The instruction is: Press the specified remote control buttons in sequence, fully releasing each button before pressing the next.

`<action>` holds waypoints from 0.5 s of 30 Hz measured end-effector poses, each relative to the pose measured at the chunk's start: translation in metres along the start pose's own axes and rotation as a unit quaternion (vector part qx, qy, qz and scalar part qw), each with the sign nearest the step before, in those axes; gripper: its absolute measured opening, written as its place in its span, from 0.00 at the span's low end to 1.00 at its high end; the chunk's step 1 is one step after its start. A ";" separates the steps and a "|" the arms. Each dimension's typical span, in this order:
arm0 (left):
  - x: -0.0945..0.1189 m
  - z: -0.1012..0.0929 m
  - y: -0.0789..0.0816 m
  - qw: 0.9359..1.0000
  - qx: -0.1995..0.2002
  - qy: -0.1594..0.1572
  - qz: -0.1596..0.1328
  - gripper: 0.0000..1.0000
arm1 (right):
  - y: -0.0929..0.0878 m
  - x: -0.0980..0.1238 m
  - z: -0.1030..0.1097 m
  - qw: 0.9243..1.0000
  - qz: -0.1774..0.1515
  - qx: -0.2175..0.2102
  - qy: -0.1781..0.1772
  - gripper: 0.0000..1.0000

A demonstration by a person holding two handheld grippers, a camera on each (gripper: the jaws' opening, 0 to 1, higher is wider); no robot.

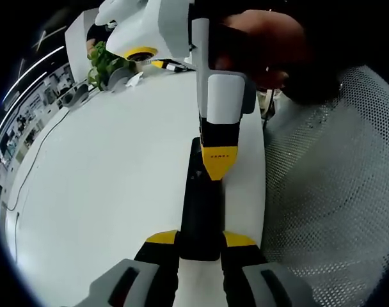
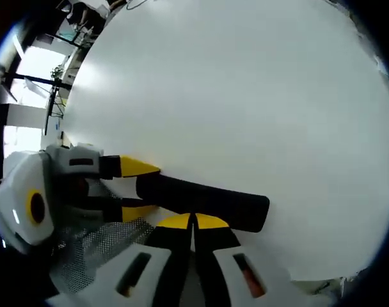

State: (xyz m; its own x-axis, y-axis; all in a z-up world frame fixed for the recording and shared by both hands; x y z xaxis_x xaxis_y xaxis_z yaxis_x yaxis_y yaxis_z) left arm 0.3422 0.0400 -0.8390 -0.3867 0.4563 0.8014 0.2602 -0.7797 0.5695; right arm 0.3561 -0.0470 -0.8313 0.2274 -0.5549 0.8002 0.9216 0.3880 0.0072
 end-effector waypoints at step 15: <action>-0.001 -0.001 0.001 1.000 -0.003 -0.001 0.001 0.25 | -0.003 -0.004 0.003 0.999 0.017 0.021 -0.017 0.00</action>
Point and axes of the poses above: the point that each gripper's makers call its tool centre point, and the gripper's own axes: x roughly backward along the fingers, z roughly to its left, y roughly out of its top, the point moved 4 cm from there along x, roughly backward along the fingers, and after that the axes turned 13 degrees about y, right-handed, at the moved point
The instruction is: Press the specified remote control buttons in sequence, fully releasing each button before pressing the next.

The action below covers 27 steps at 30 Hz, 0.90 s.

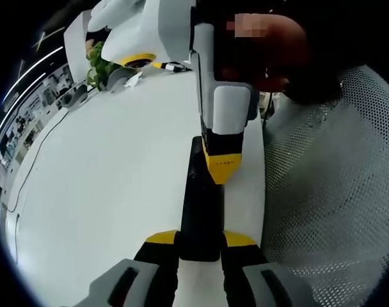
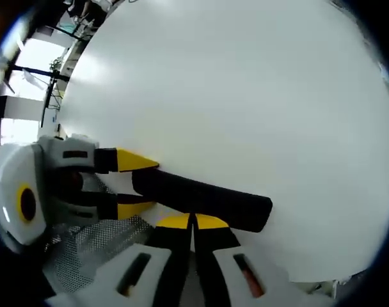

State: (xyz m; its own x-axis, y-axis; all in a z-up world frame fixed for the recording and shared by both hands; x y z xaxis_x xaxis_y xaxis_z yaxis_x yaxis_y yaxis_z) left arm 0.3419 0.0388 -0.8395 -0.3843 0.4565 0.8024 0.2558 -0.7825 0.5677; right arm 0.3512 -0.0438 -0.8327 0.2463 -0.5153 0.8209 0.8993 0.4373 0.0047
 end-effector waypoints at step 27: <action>0.000 0.000 0.000 1.000 0.004 0.001 -0.005 0.25 | 0.015 0.003 0.008 0.997 -0.057 -0.009 0.054 0.00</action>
Point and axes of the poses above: the point that each gripper's makers call its tool centre point, and the gripper's own axes: x roughly backward along the fingers, z roughly to its left, y roughly out of its top, the point moved 4 cm from there along x, roughly backward along the fingers, and after that the axes turned 13 degrees about y, right-handed, at the moved point
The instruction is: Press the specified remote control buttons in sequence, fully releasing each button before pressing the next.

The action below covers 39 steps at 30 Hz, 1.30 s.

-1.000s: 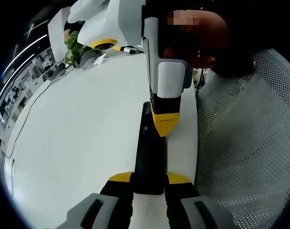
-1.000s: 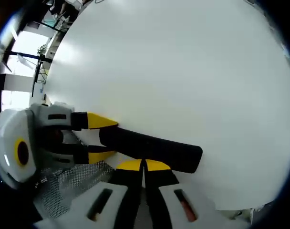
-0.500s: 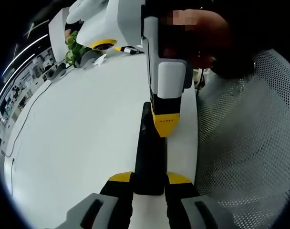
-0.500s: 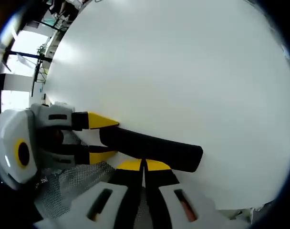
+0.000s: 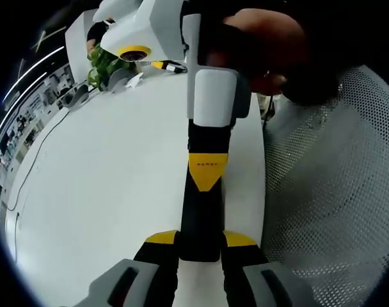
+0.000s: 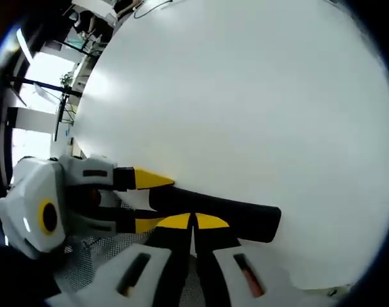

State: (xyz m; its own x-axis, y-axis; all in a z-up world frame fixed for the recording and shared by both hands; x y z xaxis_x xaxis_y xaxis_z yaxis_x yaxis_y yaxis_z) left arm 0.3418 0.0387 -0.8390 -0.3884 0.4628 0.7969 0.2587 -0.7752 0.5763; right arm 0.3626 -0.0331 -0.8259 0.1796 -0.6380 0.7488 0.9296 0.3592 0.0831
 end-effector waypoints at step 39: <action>0.001 0.000 0.002 1.000 0.001 0.000 -0.002 0.25 | 0.003 0.000 0.002 1.000 -0.009 -0.002 0.009 0.00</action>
Point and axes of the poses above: the point that each gripper's makers call its tool centre point, and the gripper's own axes: x roughly backward along the fingers, z roughly to its left, y roughly out of its top, the point moved 4 cm from there along x, roughly backward along the fingers, and after that the axes turned 13 degrees about y, right-handed, at the moved point
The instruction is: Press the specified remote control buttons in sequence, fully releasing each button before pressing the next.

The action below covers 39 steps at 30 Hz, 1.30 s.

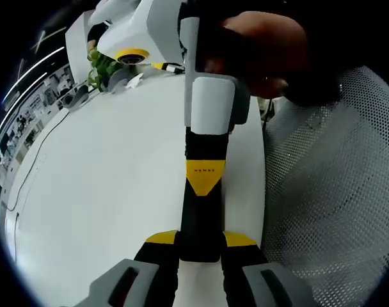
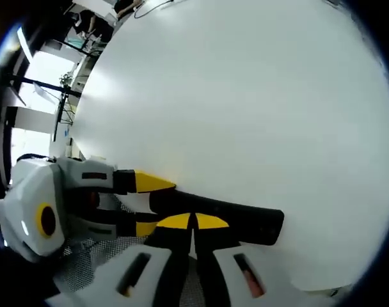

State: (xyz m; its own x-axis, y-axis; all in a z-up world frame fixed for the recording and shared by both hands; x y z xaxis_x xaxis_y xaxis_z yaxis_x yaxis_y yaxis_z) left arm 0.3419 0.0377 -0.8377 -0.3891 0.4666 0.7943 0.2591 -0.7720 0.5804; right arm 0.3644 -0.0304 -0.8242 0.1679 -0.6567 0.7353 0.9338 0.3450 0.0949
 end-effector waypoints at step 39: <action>0.000 0.000 -0.001 1.000 0.004 0.003 0.003 0.25 | -0.001 -0.010 0.003 1.000 0.003 0.022 -0.002 0.00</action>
State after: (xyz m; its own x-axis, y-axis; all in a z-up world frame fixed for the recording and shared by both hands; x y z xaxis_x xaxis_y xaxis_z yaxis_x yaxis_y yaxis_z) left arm 0.3417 0.0384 -0.8383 -0.3923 0.4589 0.7972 0.2686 -0.7717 0.5765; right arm 0.3606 -0.0220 -0.8296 0.1730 -0.6514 0.7388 0.9180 0.3784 0.1187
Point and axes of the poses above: the point that each gripper's makers call its tool centre point, and the gripper's own axes: x roughly backward along the fingers, z roughly to its left, y roughly out of its top, the point moved 4 cm from there along x, roughly backward along the fingers, and after that the axes turned 13 degrees about y, right-handed, at the moved point
